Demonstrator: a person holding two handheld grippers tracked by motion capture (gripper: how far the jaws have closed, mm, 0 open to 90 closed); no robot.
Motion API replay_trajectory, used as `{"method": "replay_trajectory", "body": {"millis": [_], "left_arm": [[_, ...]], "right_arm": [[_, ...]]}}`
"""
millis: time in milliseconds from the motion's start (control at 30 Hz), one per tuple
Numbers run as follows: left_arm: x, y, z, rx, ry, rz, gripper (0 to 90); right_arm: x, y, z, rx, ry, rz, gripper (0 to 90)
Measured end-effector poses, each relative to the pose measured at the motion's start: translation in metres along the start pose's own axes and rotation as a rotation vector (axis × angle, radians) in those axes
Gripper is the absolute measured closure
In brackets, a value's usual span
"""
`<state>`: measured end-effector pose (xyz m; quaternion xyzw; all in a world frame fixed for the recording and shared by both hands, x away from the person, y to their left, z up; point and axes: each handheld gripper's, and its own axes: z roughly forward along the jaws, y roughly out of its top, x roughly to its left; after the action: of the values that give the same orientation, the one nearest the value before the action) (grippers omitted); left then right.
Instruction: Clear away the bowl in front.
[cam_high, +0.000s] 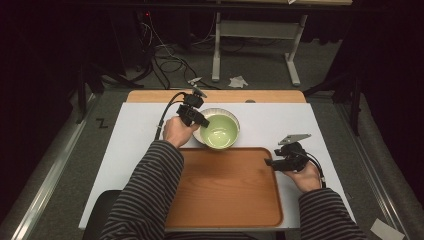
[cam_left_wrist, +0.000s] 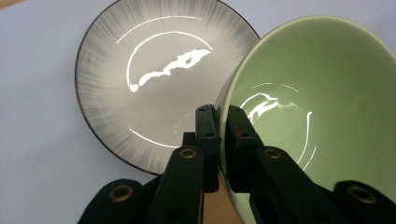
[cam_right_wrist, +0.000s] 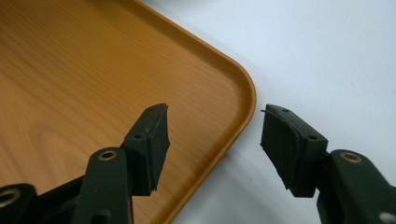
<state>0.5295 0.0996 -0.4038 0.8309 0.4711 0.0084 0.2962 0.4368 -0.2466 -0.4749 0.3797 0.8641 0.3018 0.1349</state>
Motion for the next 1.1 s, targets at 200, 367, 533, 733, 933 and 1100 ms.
{"method": "replay_trajectory", "body": {"millis": [200,367,533,733,933,1100], "left_arm": [[-0.003,-0.005,-0.005,-0.002,-0.01,0.016,85.7],[-0.006,-0.008,-0.009,-0.004,-0.019,0.023,85.8],[-0.007,-0.012,-0.011,-0.003,-0.03,0.027,85.7],[-0.009,-0.02,-0.013,0.0,-0.054,0.03,85.7],[-0.012,-0.028,-0.015,0.007,-0.061,0.041,85.7],[-0.013,-0.034,-0.018,0.006,-0.074,0.044,85.7]], "right_arm": [[0.0,0.0,0.0,-0.002,-0.001,0.002,43.2],[0.0,0.0,-0.001,-0.004,-0.005,0.001,43.2],[0.0,0.0,0.0,-0.001,0.0,0.004,43.2],[0.0,0.0,0.0,-0.003,0.002,0.004,43.2],[0.0,0.0,-0.001,-0.011,-0.007,0.007,43.2],[0.001,0.0,-0.001,-0.006,-0.01,0.006,43.2]]}}
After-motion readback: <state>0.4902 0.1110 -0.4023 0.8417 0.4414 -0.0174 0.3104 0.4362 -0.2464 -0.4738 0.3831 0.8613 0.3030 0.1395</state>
